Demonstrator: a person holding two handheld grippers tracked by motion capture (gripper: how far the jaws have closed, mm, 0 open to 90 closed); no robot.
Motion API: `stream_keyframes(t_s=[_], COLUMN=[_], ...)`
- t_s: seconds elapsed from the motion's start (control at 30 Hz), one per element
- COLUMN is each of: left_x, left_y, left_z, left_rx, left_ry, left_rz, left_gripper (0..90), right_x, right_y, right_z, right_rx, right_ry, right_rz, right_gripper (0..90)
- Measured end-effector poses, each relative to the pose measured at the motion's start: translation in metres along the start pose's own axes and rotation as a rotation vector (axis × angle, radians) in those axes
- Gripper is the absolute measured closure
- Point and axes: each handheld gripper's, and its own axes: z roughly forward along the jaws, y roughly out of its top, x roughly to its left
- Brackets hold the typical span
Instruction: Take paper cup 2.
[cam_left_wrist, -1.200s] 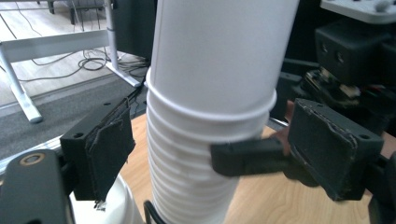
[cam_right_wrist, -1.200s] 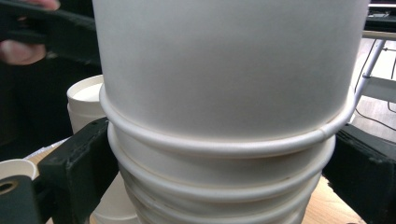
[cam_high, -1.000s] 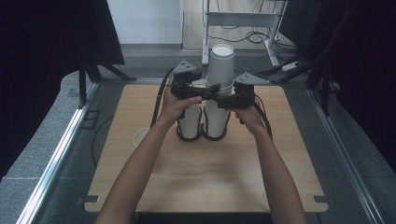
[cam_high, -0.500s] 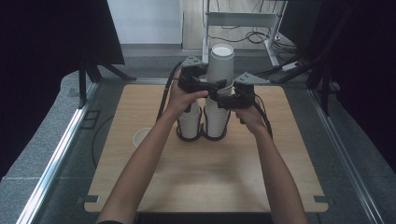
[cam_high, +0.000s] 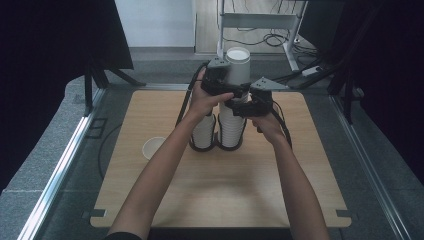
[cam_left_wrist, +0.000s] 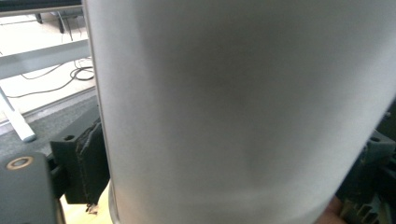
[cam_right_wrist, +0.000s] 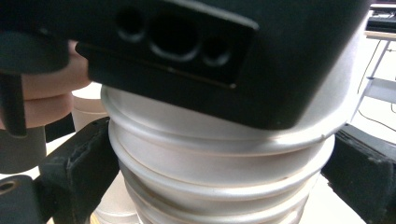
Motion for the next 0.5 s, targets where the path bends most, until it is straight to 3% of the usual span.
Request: stream_keyframes(t_s=[0.13, 0.5], left_x=[-0.001, -0.002], left_y=[0.003, 0.011], left_z=[-0.003, -0.008], left_rx=[-0.032, -0.049], left_ry=[0.001, -0.008], left_rz=[-0.012, -0.029], left_gripper=[11.5, 11.9], right_x=[0.000, 0.000], right_y=[0.000, 0.000], right_z=[0.000, 0.000], right_rx=[-0.002, -0.003], right_ry=[-0.001, 0.000], right_rz=[0.000, 0.001], right_gripper=[3.9, 3.9])
